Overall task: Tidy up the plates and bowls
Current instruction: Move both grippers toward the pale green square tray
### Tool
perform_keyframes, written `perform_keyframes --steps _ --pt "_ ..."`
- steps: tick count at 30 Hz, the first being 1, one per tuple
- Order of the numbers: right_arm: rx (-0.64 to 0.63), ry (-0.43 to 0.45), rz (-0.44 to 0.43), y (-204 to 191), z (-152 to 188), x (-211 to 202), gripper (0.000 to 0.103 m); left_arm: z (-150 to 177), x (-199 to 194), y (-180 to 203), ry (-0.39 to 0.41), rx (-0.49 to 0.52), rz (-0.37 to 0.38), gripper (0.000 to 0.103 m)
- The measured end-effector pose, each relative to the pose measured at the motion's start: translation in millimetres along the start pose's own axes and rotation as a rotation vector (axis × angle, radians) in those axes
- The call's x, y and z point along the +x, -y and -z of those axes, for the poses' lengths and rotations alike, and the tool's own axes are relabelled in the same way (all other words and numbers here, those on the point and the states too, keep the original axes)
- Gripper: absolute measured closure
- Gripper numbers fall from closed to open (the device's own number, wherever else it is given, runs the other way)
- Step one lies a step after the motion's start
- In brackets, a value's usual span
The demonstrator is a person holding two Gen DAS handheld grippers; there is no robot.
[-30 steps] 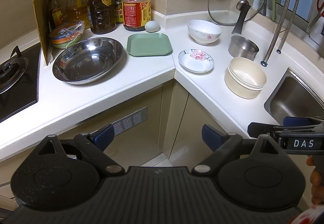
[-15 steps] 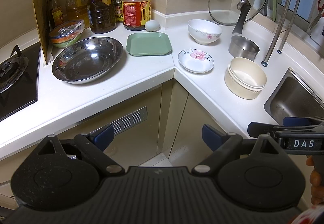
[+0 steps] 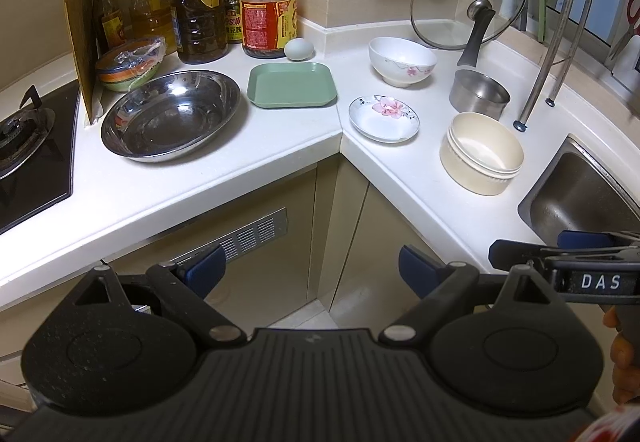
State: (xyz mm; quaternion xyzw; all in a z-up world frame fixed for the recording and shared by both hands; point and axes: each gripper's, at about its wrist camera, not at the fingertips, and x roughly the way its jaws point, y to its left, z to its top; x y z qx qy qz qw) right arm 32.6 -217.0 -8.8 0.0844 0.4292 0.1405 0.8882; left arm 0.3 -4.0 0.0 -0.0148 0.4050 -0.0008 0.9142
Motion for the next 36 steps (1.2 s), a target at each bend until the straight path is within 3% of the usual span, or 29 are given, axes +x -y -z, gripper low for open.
perform_keyframes --steps 13,18,25,32,36 --pt "0.019 0.027 0.020 6 -10 -3 0.000 -3 2 -7 -0.012 -0.030 -0.011 0.010" --pt "0.020 0.066 -0.037 10 -13 -1 0.000 -6 5 -19 -0.019 -0.075 -0.004 0.011" --pt "0.018 0.065 -0.103 1 -24 19 0.001 -15 19 -40 -0.017 -0.105 -0.030 0.020" --pt "0.038 0.118 -0.139 -8 -49 41 0.001 -46 46 -53 0.023 -0.077 -0.031 0.023" --pt "-0.002 0.167 -0.131 -19 -73 58 0.001 -75 73 -62 0.030 -0.074 0.011 0.033"
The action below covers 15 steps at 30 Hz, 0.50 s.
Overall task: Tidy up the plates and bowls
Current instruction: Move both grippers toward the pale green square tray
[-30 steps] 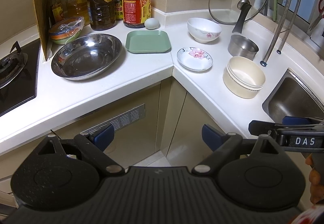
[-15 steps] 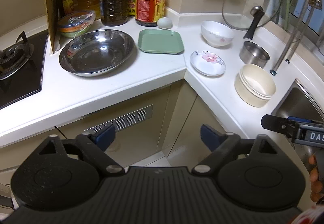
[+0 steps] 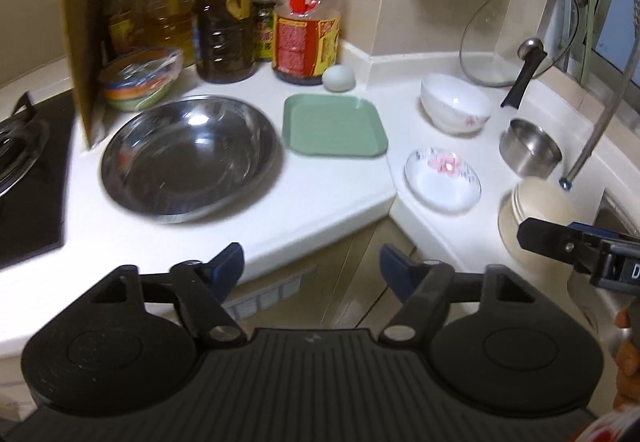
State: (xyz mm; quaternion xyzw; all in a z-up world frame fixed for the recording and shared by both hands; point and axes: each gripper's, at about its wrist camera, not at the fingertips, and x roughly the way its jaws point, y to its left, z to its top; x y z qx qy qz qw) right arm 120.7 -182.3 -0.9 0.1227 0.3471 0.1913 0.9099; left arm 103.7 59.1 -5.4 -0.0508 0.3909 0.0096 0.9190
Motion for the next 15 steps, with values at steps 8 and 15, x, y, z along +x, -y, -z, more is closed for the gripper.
perform_keyframes --steps 8,15 --pt "0.001 0.031 -0.012 -8 -44 70 0.019 -58 58 -14 0.028 0.068 0.059 0.045" --pt "0.030 0.012 -0.001 -7 -68 133 0.043 -98 113 -25 -0.001 0.113 0.123 0.066"
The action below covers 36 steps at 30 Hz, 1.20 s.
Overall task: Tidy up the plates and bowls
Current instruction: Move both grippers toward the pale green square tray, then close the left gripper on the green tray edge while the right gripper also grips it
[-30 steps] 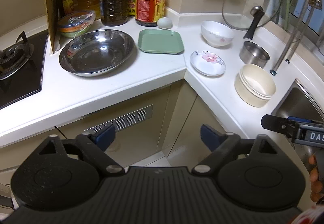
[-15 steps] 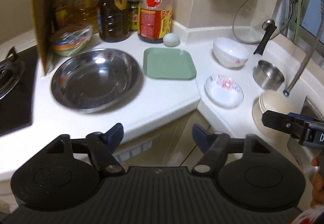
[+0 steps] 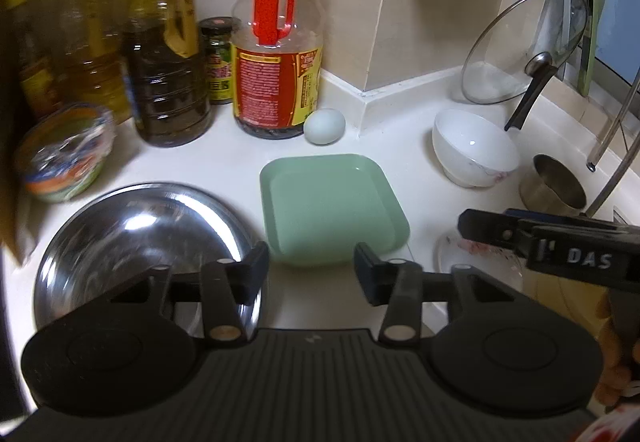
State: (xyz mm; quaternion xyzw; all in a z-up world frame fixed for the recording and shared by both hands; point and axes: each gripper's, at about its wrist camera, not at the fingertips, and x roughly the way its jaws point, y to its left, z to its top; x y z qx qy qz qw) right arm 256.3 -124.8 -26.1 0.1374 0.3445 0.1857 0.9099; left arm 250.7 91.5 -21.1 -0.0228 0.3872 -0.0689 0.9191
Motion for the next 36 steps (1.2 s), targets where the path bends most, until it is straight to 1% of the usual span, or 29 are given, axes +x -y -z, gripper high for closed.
perform_keyframes --steps 4,7,11,17,19,21,22,24,29,32,35,36 --pt "0.036 -0.032 0.020 6 -8 33 0.053 -16 29 -11 -0.023 0.017 0.022 0.069" --pt "0.064 -0.055 0.026 12 -11 53 0.060 -24 48 -16 -0.049 0.024 0.021 0.070" --pt "0.086 -0.095 0.042 17 -14 80 0.066 -33 70 -23 -0.086 0.019 0.014 0.070" --pt "0.102 -0.121 0.073 22 -18 106 0.074 -43 90 -28 -0.111 0.021 0.014 0.070" --pt "0.110 -0.133 0.079 24 -18 112 0.083 -46 95 -31 -0.121 0.018 0.010 0.070" --pt "0.119 -0.141 0.076 27 -17 117 0.088 -49 99 -32 -0.130 0.013 0.012 0.070" --pt "0.125 -0.145 0.077 29 -17 119 0.093 -50 101 -33 -0.134 0.011 0.014 0.070" --pt "0.131 -0.147 0.083 31 -16 121 0.098 -52 104 -35 -0.144 0.008 0.012 0.070" --pt "0.158 -0.129 0.126 35 -17 121 0.099 -54 112 -36 -0.174 -0.001 0.010 0.071" --pt "0.185 -0.129 0.121 39 -17 120 0.099 -53 118 -34 -0.193 -0.004 0.022 0.074" --pt "0.179 -0.131 0.121 39 -18 120 0.099 -52 125 -31 -0.214 -0.002 0.023 0.076" --pt "0.178 -0.132 0.121 39 -18 120 0.099 -52 128 -30 -0.220 0.000 0.022 0.079"
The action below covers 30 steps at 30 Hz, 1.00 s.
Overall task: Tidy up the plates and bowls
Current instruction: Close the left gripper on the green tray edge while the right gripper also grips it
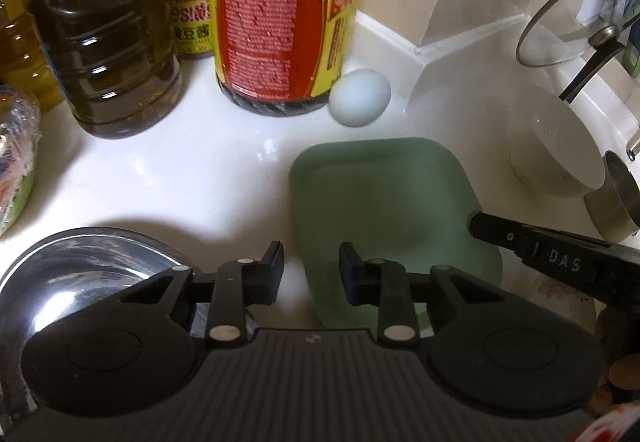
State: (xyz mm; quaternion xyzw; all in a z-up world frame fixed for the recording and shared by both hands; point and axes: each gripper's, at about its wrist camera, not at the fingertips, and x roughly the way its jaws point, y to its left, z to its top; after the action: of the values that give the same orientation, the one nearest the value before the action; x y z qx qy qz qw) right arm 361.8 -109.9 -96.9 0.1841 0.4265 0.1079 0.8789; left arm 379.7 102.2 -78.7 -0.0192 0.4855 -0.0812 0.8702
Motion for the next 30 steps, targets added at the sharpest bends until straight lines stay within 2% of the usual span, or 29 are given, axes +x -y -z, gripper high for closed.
perform_keyframes --steps 5,7,11,17,30 --pt "0.005 -0.009 -0.002 -1 -1 2 0.099 -1 7 2 -0.007 0.003 -0.023 0.085" --pt "0.002 -0.009 0.000 -2 -1 3 0.099 -1 8 2 -0.006 0.003 -0.012 0.090" --pt "-0.017 -0.014 0.006 -4 -1 2 0.099 0 8 5 0.001 0.007 -0.020 0.090" --pt "-0.031 -0.008 -0.002 -4 -1 -2 0.099 5 2 1 0.017 -0.039 0.000 0.092" --pt "-0.058 0.022 -0.046 -3 5 -32 0.099 27 -35 11 0.083 -0.079 -0.002 0.092"
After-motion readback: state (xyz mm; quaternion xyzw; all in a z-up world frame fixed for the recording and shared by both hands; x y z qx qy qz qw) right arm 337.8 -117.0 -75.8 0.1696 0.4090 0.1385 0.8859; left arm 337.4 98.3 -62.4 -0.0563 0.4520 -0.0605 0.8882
